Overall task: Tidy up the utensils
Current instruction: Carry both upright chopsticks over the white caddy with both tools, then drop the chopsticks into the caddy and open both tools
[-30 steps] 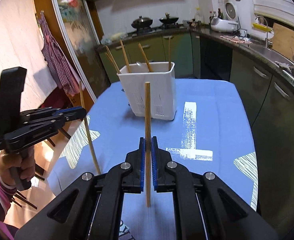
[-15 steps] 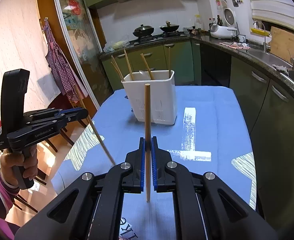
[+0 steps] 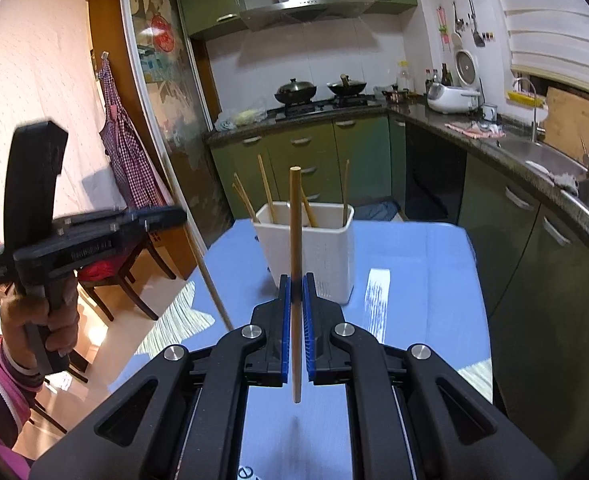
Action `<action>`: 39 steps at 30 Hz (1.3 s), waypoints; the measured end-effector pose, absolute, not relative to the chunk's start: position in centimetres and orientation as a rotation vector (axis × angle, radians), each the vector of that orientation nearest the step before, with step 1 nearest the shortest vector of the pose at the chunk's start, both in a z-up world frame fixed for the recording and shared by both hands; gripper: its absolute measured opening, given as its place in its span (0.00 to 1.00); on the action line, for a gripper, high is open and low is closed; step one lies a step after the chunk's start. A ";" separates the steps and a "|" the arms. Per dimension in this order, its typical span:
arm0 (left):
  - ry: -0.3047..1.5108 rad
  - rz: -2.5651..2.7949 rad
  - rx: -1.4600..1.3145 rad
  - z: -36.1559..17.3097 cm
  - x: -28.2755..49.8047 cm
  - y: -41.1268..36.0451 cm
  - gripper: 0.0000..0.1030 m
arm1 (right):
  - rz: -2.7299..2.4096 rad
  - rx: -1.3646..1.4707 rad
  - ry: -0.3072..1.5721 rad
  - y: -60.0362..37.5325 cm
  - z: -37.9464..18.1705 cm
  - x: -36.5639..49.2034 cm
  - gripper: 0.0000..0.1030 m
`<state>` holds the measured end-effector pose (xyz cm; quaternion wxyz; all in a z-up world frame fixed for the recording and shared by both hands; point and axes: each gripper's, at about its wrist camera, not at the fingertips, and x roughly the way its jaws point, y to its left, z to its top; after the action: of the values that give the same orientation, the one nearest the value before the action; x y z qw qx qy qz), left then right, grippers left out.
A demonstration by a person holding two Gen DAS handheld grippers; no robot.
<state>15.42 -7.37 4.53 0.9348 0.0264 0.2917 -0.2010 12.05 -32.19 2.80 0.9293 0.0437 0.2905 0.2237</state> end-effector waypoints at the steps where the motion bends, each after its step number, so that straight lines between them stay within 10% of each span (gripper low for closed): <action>1: 0.582 -0.408 0.055 5.4 15.8 -7.4 0.06 | 0.459 0.085 0.592 -32.1 3.1 12.2 0.06; 18: 0.492 -0.323 0.010 12.6 25.5 -7.9 0.06 | 0.459 0.066 0.622 -31.6 2.9 14.5 0.07; 31: 0.608 -0.302 0.053 6.2 28.8 -7.8 0.06 | 0.456 0.061 0.615 -31.1 3.2 15.3 0.06; 39: 0.612 -0.320 0.053 3.2 25.5 -6.3 0.34 | 0.456 0.065 0.552 -30.0 7.3 17.2 0.06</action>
<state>25.48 -6.32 3.21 0.9406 0.0259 0.3000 -0.1569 17.16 -30.00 7.28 0.9360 0.0317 0.2703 0.2232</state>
